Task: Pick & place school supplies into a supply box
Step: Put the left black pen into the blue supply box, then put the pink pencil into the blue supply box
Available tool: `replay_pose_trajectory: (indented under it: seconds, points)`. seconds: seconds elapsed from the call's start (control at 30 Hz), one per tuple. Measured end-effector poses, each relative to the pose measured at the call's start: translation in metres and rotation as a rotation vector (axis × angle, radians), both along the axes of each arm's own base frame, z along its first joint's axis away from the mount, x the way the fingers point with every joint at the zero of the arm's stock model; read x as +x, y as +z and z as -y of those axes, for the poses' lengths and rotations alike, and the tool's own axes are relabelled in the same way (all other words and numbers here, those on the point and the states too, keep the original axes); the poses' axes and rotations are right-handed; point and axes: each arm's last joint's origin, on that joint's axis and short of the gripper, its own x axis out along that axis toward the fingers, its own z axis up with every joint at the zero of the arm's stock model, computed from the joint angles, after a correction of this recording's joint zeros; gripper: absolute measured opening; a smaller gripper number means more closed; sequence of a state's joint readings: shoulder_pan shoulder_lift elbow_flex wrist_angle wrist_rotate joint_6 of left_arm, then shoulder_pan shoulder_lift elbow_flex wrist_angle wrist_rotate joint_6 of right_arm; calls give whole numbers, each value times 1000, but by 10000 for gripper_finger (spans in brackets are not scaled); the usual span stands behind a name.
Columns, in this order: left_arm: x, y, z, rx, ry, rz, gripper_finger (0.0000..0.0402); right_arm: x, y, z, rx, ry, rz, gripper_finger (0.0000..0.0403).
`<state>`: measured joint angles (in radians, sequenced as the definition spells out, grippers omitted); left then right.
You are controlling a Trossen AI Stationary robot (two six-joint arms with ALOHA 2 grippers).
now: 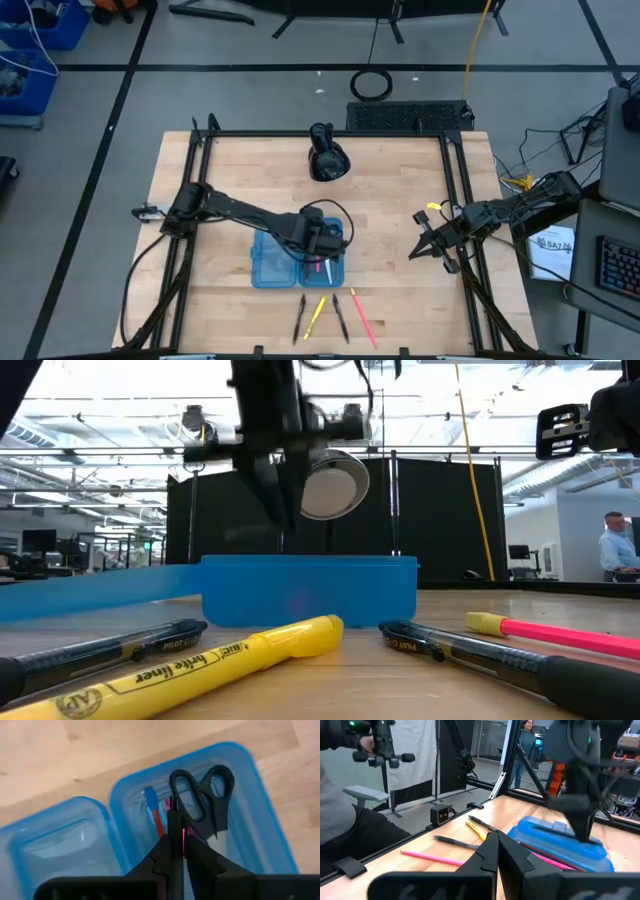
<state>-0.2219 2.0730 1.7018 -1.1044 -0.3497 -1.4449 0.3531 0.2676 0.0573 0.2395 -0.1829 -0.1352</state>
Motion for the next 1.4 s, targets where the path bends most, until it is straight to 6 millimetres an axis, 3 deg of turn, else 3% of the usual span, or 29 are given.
replay_pose_trajectory:
  seconds: [0.3, 0.67, 1.0, 1.2, 1.4]
  points:
    - [-2, -24, -2, -40, -8, 7, 36, 0, -1, 0, -10, 1, -9, 0]
    - [-6, -48, -18, -82, -8, -9, 42, 0, -1, 0, -17, 1, -4, 0]
    - [-5, -48, -16, -86, -44, -6, 119, 0, -1, 0, -18, 0, -4, 0]
    - [3, -26, -15, -79, -148, -22, 149, 0, -1, 0, -18, -1, -4, 0]
    - [9, 40, 1, -58, -370, -53, 151, 0, -1, 0, -18, -2, -4, 0]
